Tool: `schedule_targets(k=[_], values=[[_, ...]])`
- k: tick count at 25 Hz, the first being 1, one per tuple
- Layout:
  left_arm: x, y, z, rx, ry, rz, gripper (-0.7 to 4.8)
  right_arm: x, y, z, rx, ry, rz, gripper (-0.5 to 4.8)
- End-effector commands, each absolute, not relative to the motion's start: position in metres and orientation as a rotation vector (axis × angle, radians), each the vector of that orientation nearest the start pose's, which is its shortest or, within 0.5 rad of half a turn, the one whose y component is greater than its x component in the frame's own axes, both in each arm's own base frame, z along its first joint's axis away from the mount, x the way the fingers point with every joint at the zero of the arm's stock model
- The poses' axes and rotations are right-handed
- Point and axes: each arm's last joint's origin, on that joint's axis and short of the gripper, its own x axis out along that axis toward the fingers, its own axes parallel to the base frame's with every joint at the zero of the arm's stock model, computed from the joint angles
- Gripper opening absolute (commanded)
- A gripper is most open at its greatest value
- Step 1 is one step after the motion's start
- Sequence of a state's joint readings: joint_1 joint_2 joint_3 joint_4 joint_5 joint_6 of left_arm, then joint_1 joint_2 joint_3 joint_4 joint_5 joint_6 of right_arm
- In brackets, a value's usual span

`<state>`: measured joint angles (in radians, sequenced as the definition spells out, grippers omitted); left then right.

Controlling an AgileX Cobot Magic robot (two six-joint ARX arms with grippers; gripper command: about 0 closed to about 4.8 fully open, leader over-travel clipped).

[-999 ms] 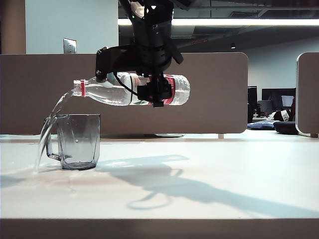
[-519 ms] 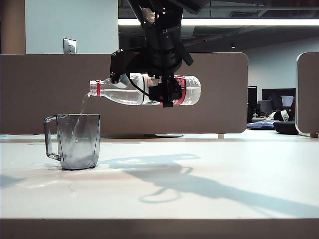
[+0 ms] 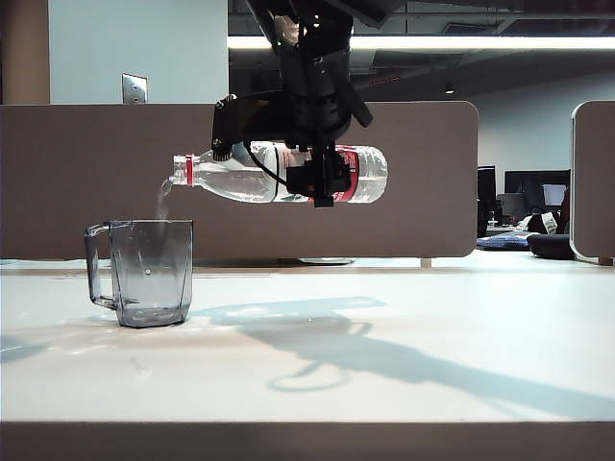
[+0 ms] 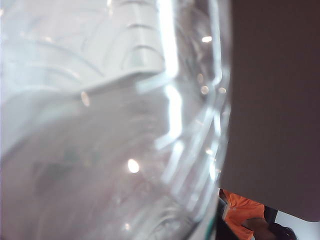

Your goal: Pick up the mineral water bottle on the table and pour water into the mug until it's half full.

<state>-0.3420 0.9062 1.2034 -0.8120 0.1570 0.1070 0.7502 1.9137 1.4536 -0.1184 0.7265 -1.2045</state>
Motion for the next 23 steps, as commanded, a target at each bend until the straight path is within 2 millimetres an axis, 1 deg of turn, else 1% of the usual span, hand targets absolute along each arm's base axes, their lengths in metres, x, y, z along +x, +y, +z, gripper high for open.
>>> schedule_targets(k=[1,23], values=[[0.1459,-0.0571,0.3947,0.146,0.482,-0.520,-0.05,0.3286,0.2799,0.2591,-1.533,0.340,0.244,3.03],[0.1456,-0.0570,0.3941,0.147,0.489,-0.521,-0.05,0.3304,0.2733,0.2548,-1.573,0.391,0.262,3.04]])
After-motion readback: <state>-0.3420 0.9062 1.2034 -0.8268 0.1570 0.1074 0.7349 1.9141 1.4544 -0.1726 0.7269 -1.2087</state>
